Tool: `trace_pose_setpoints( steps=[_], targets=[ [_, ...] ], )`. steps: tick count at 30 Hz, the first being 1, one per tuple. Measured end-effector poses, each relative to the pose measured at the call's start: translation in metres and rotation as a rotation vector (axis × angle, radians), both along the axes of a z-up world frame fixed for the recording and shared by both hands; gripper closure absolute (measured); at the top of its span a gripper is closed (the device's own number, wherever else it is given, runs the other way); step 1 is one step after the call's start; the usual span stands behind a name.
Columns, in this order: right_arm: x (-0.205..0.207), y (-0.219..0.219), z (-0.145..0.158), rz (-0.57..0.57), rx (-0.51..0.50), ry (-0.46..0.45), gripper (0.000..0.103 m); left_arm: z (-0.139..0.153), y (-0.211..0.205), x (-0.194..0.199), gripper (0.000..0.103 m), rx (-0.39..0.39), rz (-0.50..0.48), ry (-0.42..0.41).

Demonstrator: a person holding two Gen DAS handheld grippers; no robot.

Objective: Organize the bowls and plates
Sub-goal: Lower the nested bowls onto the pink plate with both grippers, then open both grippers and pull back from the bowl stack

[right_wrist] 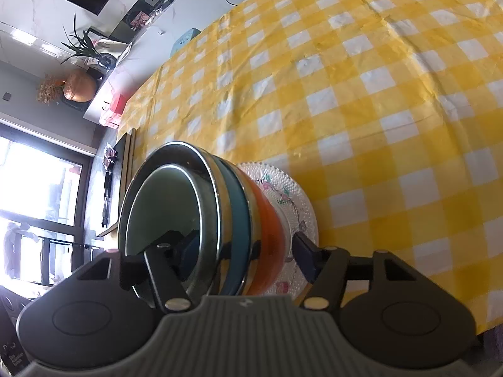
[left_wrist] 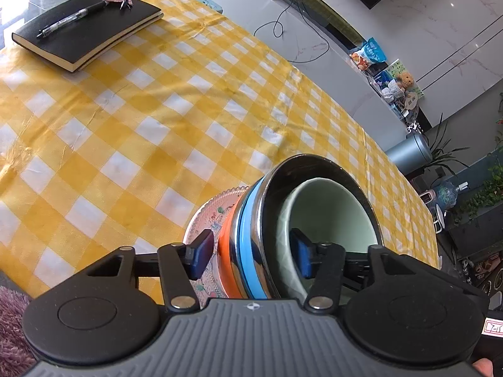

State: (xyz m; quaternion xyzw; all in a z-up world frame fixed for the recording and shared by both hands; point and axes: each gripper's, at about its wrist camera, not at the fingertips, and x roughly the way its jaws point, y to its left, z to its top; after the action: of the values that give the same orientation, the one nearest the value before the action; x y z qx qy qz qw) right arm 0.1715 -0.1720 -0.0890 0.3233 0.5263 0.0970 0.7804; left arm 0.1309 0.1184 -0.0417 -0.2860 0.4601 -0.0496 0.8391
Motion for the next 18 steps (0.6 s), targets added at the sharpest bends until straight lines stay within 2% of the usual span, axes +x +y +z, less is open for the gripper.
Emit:
trace_pose_setpoints(
  steps=[4, 13, 17, 18],
  targets=[
    [-0.003, -0.001, 0.005, -0.007, -0.002, -0.012, 0.027, 0.012, -0.001, -0.007, 0.025, 0.016, 0.016, -0.046],
    [-0.023, -0.003, 0.031, -0.002, -0.03, -0.094, 0.022, 0.044, -0.004, -0.031, 0.025, 0.087, 0.047, -0.135],
    [-0.039, -0.005, 0.049, -0.006, -0.083, -0.162, 0.022, 0.063, -0.008, -0.049, 0.025, 0.159, 0.036, -0.202],
    [-0.045, -0.006, 0.055, -0.006, -0.105, -0.187, 0.019, 0.068, -0.01, -0.055, 0.024, 0.185, 0.03, -0.223]
  ],
)
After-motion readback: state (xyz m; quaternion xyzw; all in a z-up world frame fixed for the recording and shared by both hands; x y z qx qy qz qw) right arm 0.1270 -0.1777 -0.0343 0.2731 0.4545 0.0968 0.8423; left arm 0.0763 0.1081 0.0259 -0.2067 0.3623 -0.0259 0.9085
